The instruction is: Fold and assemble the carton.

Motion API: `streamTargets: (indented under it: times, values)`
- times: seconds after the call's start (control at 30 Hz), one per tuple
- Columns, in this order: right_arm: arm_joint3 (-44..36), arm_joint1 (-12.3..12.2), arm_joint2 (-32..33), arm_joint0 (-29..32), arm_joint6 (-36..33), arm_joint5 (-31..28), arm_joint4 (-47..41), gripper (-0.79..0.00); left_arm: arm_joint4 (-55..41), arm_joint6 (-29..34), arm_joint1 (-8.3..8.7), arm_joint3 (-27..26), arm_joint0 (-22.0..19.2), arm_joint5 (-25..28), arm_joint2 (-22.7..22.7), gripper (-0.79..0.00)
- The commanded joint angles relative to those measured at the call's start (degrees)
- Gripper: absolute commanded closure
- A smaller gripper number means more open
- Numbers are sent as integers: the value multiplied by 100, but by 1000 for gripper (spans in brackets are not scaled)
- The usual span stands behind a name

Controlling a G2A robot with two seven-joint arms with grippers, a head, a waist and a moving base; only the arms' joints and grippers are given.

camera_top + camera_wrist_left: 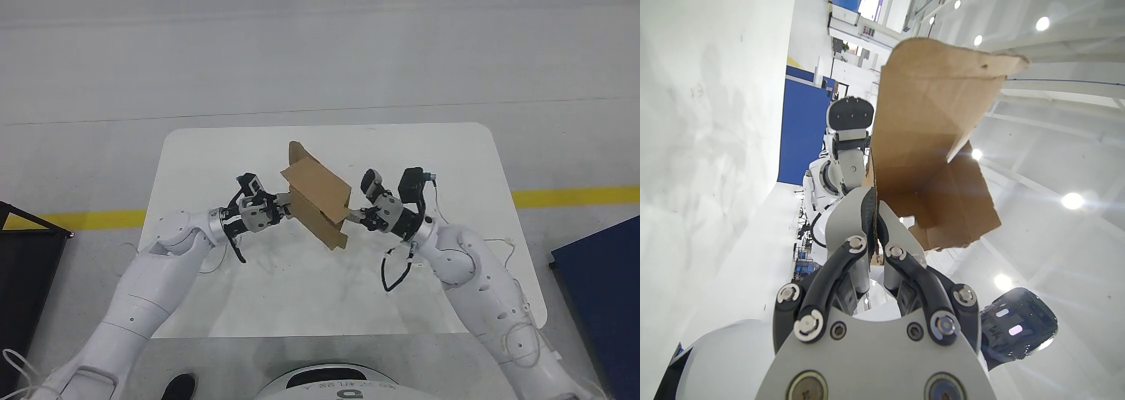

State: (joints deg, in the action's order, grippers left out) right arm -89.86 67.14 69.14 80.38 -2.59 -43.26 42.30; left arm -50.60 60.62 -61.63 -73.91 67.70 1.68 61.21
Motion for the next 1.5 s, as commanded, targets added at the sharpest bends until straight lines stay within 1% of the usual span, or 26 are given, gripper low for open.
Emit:
streamTargets:
  times: [0.0,0.2,0.5,0.63,0.77,1.17,1.33,1.4,1.47]
  values:
    - [-27,-13,47,39,21,-209,-217,-785,-27,10,-2,2,9,-8,31,0]
    - [-99,-56,171,137,-49,-663,-747,-785,183,42,4,-14,37,38,85,0]
    - [-181,-98,253,182,-283,-795,-1026,-785,171,86,-9,-49,88,32,170,0]
    - [-216,-103,195,147,-516,-573,-763,-785,247,118,-14,-57,103,11,170,0]
    - [-267,-92,130,140,-479,-412,-572,-785,493,132,-14,-87,108,60,141,0]
    - [-290,-71,10,134,-365,-33,-154,-785,530,205,-37,-101,137,42,161,0]
    - [-239,-81,64,123,-330,-41,-211,-785,308,154,-61,-86,158,18,205,0]
    - [-225,-93,135,142,-299,-117,-311,-785,108,161,-73,-64,154,-20,250,0]
    - [-209,-106,202,180,-252,-257,-522,-785,131,158,-73,-33,128,-11,283,0]
